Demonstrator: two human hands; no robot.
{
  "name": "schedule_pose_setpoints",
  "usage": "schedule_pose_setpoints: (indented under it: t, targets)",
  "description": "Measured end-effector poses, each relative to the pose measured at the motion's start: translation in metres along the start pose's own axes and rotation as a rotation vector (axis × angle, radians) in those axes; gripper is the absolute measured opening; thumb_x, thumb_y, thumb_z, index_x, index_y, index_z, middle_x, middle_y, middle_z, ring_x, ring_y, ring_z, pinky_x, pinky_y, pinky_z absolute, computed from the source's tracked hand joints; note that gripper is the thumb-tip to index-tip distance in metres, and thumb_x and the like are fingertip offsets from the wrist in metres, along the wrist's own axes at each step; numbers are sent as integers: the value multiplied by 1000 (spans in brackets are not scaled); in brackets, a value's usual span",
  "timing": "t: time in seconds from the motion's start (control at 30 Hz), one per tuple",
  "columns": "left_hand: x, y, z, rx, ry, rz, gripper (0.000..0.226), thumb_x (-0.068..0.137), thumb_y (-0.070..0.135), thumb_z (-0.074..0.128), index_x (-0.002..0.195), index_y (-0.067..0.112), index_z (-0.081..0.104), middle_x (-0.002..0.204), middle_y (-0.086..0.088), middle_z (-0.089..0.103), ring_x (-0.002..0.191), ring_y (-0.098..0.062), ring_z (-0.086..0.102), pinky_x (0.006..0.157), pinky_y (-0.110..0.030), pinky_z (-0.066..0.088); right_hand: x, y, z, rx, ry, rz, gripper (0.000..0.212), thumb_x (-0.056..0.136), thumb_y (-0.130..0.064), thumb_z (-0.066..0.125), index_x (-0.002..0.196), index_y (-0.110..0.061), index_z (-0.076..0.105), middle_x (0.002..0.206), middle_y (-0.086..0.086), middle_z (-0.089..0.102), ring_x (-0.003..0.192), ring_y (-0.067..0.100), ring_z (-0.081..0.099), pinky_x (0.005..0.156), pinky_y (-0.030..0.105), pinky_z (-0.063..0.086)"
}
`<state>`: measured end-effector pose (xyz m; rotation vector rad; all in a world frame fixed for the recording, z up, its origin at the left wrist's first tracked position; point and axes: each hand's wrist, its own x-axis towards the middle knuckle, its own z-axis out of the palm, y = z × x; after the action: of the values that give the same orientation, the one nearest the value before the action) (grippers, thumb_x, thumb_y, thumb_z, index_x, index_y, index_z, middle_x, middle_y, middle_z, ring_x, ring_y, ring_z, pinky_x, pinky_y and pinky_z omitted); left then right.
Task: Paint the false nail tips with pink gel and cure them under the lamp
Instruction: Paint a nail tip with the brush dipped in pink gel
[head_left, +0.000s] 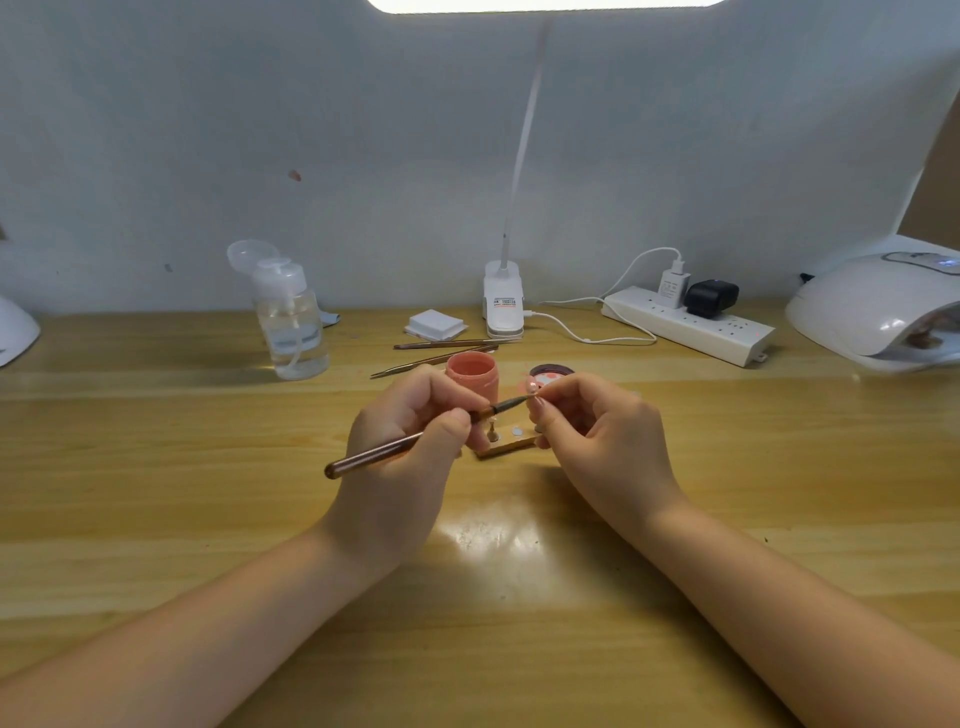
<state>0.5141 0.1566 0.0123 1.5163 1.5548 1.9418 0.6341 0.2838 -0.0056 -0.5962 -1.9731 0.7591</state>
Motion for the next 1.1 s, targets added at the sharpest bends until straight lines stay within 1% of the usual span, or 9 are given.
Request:
schedule_pose_setpoints:
  t: [0.13,0.23,0.4,0.57,0.7,0.83,0.93,1.0,1.1]
  targets:
    - [0,0,2,8,30,4,15,86,11,50,90,9,65,79,-4,71,75,-7,66,67,-13,46,0,0,0,-16,13,-8,8,86,-15,69,92,-10,72,76,1,70,70,16,67,68,42,56]
    - [0,-1,3,16,-10,-39,16,83,13,54,93,10,67,83,-6,73,80,-11,68,66,-13,47,-1,-1,0,-32,24,-21,7,86,-14,70,92,-10,72,75,0,70,69,15,67,68,42,56]
    - [0,1,0,-16,-1,-11,15,79,7,50,83,8,64,70,-4,69,69,-11,66,64,-14,47,0,-1,0,-37,26,-15,8,86,-14,70,91,-9,72,75,2,70,69,16,67,69,42,56]
    - [1,0,3,23,16,-30,17,84,13,53,92,10,67,82,-6,73,80,-11,68,67,-14,47,-1,-2,-1,-30,30,-24,7,86,-13,70,91,-8,72,75,2,70,69,16,67,69,42,56]
    - [1,0,-1,14,-1,-30,16,77,9,50,78,7,66,65,-2,68,69,-15,64,68,-22,48,-1,-3,-1,-34,21,-18,8,86,-13,69,91,-8,72,74,1,70,69,16,67,69,42,55]
    - [2,0,0,7,68,-19,16,82,12,50,84,13,65,71,3,70,73,-8,65,69,-15,46,-1,-3,-1,-26,14,-25,9,86,-14,69,92,-8,72,76,2,70,70,16,67,69,42,55]
    - [2,1,1,3,38,-48,16,84,13,52,89,12,67,79,-1,73,79,-7,67,69,-12,47,-1,-2,-1,-19,5,-19,9,87,-14,69,93,-8,72,77,1,70,71,16,67,70,42,55]
    - [2,2,1,-1,9,-50,17,81,10,51,85,6,67,74,-4,72,74,-11,68,67,-14,48,0,-1,-1,-8,1,-6,9,87,-14,69,94,-9,72,77,2,70,72,17,67,70,43,56]
    - [2,4,0,-40,43,-34,17,78,8,48,79,4,64,66,-2,68,65,-8,65,63,-13,48,0,-1,-1,15,-7,14,10,87,-14,68,96,-11,71,78,1,70,73,15,68,71,41,57]
